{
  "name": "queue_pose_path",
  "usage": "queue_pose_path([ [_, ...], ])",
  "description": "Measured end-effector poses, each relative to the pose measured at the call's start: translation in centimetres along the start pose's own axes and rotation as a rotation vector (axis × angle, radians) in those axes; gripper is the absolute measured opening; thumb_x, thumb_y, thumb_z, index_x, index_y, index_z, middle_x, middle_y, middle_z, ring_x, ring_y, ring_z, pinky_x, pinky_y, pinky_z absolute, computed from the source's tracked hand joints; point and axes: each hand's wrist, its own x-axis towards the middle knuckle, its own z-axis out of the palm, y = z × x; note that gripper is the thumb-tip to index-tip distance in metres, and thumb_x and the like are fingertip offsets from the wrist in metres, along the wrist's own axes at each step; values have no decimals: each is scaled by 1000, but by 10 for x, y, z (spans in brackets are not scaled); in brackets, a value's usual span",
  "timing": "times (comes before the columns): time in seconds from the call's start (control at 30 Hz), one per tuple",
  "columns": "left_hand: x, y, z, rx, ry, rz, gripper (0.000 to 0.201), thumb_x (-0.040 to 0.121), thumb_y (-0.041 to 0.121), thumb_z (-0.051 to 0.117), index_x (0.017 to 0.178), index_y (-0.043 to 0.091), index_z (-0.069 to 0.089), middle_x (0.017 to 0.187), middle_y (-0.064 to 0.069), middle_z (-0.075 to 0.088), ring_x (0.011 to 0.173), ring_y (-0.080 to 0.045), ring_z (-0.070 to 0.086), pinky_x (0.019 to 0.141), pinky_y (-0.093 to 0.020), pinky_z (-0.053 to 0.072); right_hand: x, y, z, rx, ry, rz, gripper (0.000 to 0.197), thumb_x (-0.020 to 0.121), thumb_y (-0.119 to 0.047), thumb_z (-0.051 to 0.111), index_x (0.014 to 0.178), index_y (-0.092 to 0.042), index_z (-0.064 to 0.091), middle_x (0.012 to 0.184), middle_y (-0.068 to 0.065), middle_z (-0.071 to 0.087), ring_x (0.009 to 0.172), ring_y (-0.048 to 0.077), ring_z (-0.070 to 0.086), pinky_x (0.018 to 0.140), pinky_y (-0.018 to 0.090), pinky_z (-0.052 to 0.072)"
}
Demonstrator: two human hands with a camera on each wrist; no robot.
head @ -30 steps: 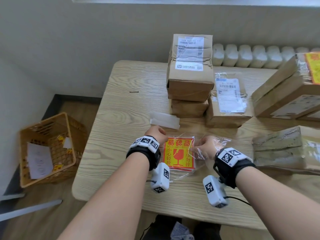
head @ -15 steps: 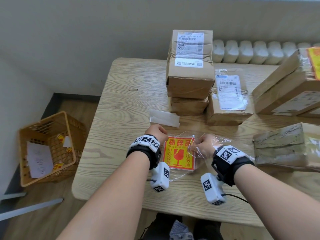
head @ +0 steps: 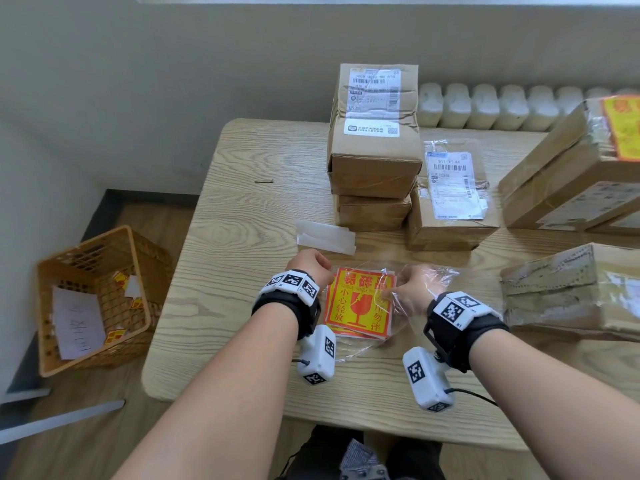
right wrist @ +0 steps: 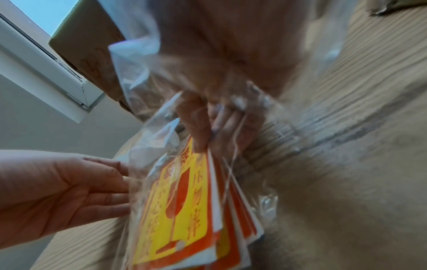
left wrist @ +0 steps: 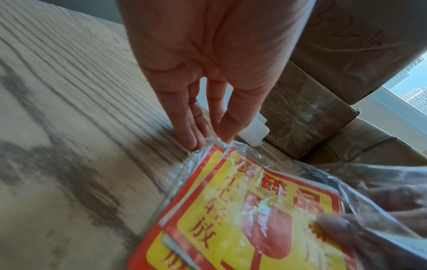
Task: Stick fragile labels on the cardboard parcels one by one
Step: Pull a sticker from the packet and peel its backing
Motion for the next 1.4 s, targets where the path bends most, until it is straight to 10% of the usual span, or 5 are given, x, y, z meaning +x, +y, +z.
queue_pose_path([
  [0.27, -6, 3, 1, 53, 27, 5, 20, 79, 10, 65, 84, 29, 60, 104, 2, 69, 95, -18, 65, 82, -30, 52, -6, 3, -16, -21, -8, 24, 27, 88, -4, 63, 66, -13, 50, 65, 3, 52, 56, 12, 48, 43, 15, 44],
  [0.37, -9, 7, 4, 103, 38, 25, 19, 79, 9, 66, 85, 27, 60, 108, 0, 68, 97, -20, 64, 86, -32, 53, -5, 6, -28, -61, -48, 21, 24, 85, 0, 64, 67, -14, 58, 67, 3, 58, 61, 15, 54, 55, 26, 50],
  [0.8, -22, 13, 16, 151, 49, 49, 19, 76, 18, 70, 93, 23, 65, 113, -4, 66, 99, -23, 64, 88, -35, 53, -8, 16, -31, 42, -86, 4, 14, 79, -22, 78, 78, -12, 68, 71, 2, 66, 50, 8, 52, 31, 12, 32],
  [1.03, -21, 11, 18, 155, 64, 56, 20, 78, 15, 68, 96, 23, 65, 115, -4, 65, 102, -23, 63, 89, -35, 53, -17, 16, -32, 234, -61, -5, 27, 83, 8, 64, 103, -9, 60, 90, 14, 68, 64, 17, 63, 38, 16, 45],
  [1.4, -26, 22, 26, 114, 8, 141, 19, 76, 14, 72, 78, 30, 61, 106, -1, 67, 96, -21, 65, 83, -33, 55, -14, 17, -32, -32, 119, -235, 26, 80, -7, 69, 69, -30, 63, 62, -2, 63, 44, 7, 54, 34, 12, 34],
])
